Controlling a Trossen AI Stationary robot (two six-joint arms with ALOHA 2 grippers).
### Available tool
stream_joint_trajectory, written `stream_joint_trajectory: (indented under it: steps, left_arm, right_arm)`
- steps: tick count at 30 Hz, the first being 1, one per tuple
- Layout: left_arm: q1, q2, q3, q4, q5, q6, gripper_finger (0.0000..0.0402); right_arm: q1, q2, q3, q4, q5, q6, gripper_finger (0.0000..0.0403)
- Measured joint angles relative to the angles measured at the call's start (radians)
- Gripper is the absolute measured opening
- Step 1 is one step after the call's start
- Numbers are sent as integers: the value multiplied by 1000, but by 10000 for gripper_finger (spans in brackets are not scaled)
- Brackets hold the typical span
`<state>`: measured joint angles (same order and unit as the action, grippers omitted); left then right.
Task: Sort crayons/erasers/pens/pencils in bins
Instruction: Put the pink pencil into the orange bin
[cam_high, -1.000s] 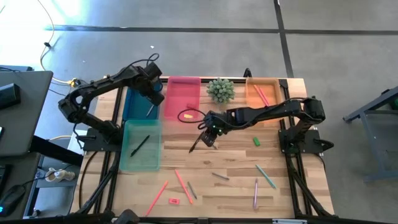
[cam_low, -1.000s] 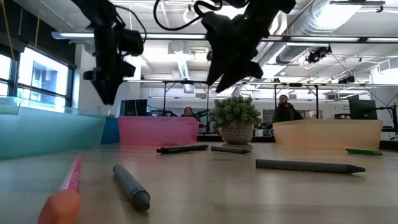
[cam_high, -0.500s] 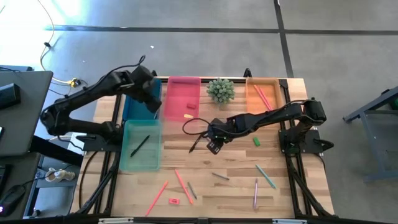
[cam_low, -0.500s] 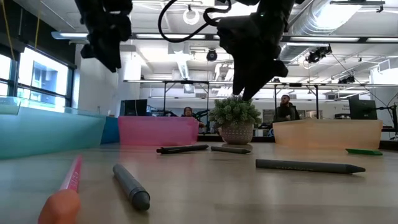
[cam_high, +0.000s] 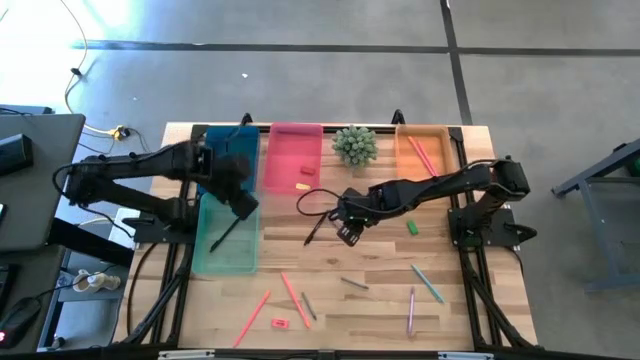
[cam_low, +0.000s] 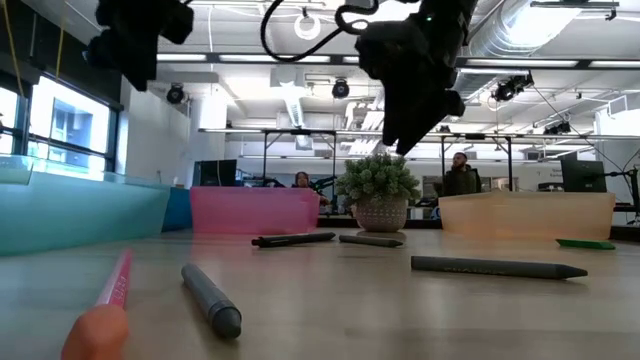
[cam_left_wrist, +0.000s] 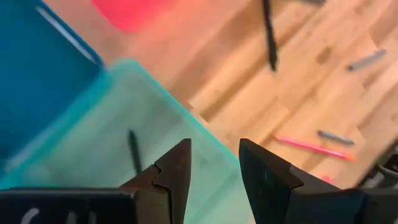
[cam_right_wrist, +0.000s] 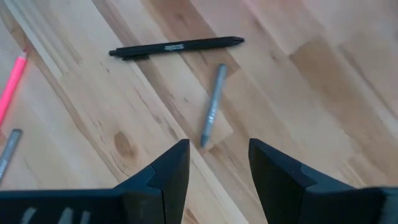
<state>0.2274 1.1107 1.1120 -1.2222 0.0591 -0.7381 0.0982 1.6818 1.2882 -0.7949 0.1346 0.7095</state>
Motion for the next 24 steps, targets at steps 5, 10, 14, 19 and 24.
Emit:
stream_joint_trajectory:
  steps: [5, 10, 14, 19, 24]
  left_arm:
    - [-183, 0, 0, 7, -63, -213, 122]
    - [-355, 10, 0, 7, -138, -430, 122]
    - [-473, 44, 0, 16, -183, -600, 122]
    - [-589, 119, 0, 76, -213, -724, 122]
    - [-670, 218, 0, 164, -222, -806, 122]
  right_arm:
    - [0, -69, 0, -56, 38, -6, 156]
    - [-2, -128, 0, -72, 67, -18, 156]
    - [-7, -157, 1, -81, 67, -21, 156]
    - [-7, -170, 1, -86, 63, -37, 156]
    - [-6, -170, 1, -98, 56, -37, 156]
